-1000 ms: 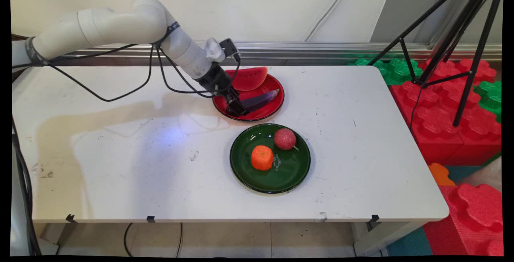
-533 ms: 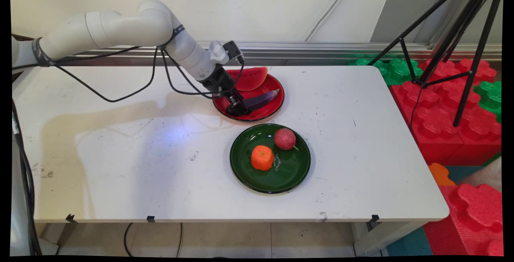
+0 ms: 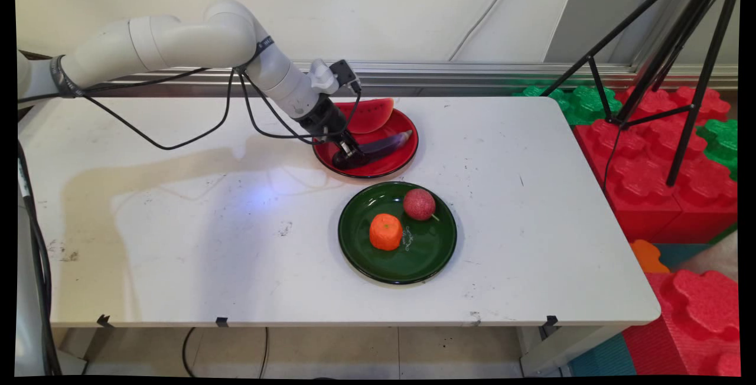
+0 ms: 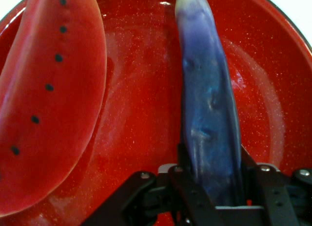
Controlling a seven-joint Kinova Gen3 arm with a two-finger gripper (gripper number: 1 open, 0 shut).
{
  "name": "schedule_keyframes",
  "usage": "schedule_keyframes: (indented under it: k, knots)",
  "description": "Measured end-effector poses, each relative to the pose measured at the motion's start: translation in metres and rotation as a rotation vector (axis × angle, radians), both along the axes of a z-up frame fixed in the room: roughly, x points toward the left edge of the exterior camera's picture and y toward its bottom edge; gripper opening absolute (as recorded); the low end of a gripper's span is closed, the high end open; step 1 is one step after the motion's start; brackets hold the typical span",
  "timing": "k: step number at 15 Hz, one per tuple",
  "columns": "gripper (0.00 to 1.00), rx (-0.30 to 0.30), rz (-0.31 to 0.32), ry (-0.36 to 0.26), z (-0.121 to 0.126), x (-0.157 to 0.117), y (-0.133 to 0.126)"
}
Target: Place the picked object on the table
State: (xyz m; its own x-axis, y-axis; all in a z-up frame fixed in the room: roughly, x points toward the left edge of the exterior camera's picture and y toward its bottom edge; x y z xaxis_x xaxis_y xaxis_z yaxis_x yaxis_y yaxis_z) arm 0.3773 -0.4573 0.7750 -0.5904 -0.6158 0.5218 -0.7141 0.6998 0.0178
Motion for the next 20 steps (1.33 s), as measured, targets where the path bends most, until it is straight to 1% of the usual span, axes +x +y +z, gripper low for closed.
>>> schedule_keyframes:
  k: [5,9,12,20]
  knots:
    - [0.0,0.001,0.006,0.004,0.003,0.002,0.001]
    - [0.0,-0.007,0.012,0.011,0.011,0.005,0.005]
    - [0.0,-0.017,0.021,0.02,0.024,0.01,0.011]
    - [0.0,-0.04,0.036,0.049,0.069,0.028,0.039]
